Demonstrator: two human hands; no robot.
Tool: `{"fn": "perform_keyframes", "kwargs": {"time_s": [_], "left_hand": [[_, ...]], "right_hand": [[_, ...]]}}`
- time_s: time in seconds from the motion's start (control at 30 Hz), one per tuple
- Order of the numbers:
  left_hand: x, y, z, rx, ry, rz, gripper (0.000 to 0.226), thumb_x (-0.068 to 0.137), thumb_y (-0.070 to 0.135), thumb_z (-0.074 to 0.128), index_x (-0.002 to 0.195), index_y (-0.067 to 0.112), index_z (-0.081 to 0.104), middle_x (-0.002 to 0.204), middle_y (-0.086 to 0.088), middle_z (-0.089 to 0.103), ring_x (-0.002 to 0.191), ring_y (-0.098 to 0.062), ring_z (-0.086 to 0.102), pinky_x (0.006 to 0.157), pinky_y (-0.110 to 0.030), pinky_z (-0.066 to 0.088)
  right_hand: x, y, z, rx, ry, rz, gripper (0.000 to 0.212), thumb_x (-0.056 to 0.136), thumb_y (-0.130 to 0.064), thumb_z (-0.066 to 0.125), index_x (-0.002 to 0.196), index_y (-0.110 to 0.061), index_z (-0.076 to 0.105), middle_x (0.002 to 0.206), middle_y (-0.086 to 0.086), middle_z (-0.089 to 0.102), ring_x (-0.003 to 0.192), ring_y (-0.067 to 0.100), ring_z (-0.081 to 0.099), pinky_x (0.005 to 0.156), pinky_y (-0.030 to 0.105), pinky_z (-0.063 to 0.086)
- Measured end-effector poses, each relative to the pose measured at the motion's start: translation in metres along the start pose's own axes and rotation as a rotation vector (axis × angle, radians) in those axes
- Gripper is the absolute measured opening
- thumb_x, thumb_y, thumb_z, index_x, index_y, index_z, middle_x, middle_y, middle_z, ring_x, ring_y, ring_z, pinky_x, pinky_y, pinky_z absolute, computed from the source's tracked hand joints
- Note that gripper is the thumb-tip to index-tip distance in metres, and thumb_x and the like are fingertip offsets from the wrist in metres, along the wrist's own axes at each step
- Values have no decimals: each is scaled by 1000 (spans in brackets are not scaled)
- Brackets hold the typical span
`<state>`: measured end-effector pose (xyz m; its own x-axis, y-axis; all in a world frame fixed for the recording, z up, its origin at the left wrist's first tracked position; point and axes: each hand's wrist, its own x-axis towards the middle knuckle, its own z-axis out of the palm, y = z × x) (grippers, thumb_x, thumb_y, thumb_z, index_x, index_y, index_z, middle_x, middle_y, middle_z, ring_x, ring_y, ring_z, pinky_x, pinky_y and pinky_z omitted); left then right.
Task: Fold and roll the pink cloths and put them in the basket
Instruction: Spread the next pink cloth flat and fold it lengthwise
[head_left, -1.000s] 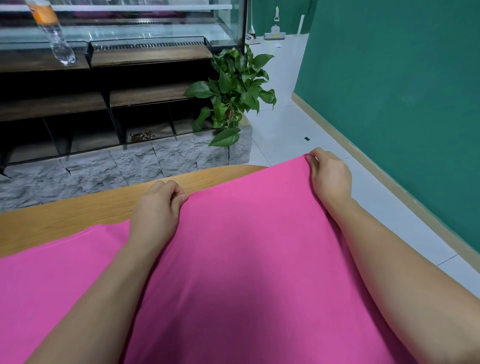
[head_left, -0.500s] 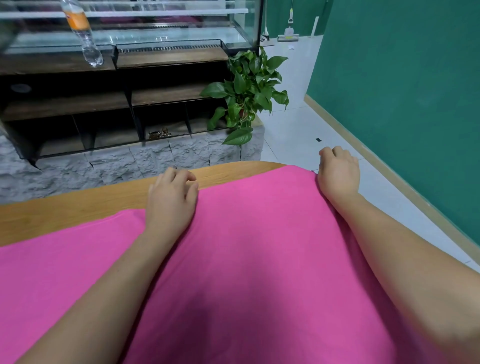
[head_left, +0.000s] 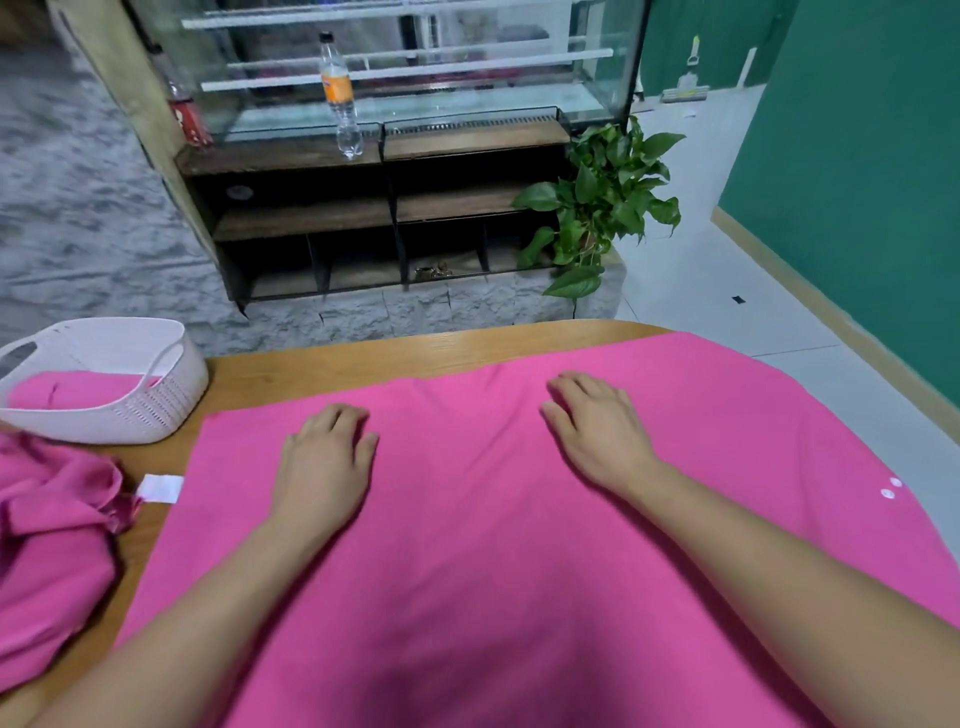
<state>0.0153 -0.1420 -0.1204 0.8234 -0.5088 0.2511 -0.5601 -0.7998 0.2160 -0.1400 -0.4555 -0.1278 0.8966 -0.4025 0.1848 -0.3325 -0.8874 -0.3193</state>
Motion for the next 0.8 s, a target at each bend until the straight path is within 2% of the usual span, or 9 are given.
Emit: {"fn": "perform_keyframes", "kwargs": {"time_s": [0.07,0.17,0.23,0.3,0.53,0.8], "left_hand": [[-6,-10,1,20,-34,-31,50,104,50,46,141,19,61,145,-3,61,133,-30,57,103,-51,48],[-9,-18,5,49,-122,-29,69,105,65,33,161,26,41,168,5,37,156,-19,31,121,-50,33],[-2,-20,7,67,-178,-18,76,103,71,20,166,30,26,173,10,20,161,-15,15,128,-46,20],[9,-24,9,78,-205,-21,77,103,71,16,168,31,17,175,12,10,162,-12,6,130,-44,12],[53,-34,12,89,-237,-18,74,104,70,14,168,35,10,174,16,2,162,-10,0,130,-44,9],[104,-49,25,89,-266,-2,74,104,72,13,168,36,9,175,16,1,162,-11,-1,131,-45,7]], "right_hand": [[0,-10,5,-14,-17,14,50,110,-51,37,146,-21,55,158,3,50,148,22,40,118,45,30],[0,-10,7,-48,-37,20,58,110,-56,31,154,-21,47,166,2,40,155,19,31,124,45,24],[3,-8,6,-46,-45,31,60,109,-57,31,157,-23,44,169,1,36,157,18,27,127,44,20],[8,-7,5,-46,-48,42,62,109,-59,31,159,-23,42,170,1,33,159,18,25,129,44,18],[37,-9,12,-78,-66,76,69,108,-63,28,164,-24,33,174,0,24,161,17,17,131,43,11],[79,-11,20,-106,-80,105,70,107,-63,28,164,-23,33,174,1,24,161,18,16,131,43,9]]}}
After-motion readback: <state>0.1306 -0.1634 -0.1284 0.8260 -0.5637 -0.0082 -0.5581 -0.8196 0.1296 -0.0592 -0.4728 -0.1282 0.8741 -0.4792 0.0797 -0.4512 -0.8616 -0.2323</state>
